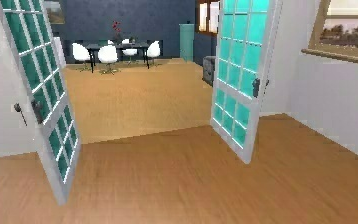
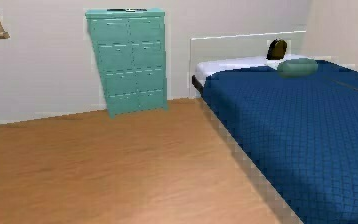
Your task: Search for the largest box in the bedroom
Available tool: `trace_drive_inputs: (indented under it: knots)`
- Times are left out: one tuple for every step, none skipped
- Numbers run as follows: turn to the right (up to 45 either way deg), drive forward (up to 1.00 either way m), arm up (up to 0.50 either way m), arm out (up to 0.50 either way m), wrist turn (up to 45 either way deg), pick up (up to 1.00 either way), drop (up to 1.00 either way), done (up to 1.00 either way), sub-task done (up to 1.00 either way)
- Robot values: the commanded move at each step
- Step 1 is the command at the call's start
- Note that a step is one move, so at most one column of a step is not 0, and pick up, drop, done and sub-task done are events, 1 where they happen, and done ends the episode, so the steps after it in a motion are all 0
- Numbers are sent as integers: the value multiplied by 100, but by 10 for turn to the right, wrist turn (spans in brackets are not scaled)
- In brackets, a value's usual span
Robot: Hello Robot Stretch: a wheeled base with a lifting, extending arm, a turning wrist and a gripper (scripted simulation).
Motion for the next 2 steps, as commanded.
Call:
trace_drive_inputs:
  knots:
    - [-120,0,0,0,0,0,0,0,0]
    - [0,100,0,0,0,0,0,0,0]
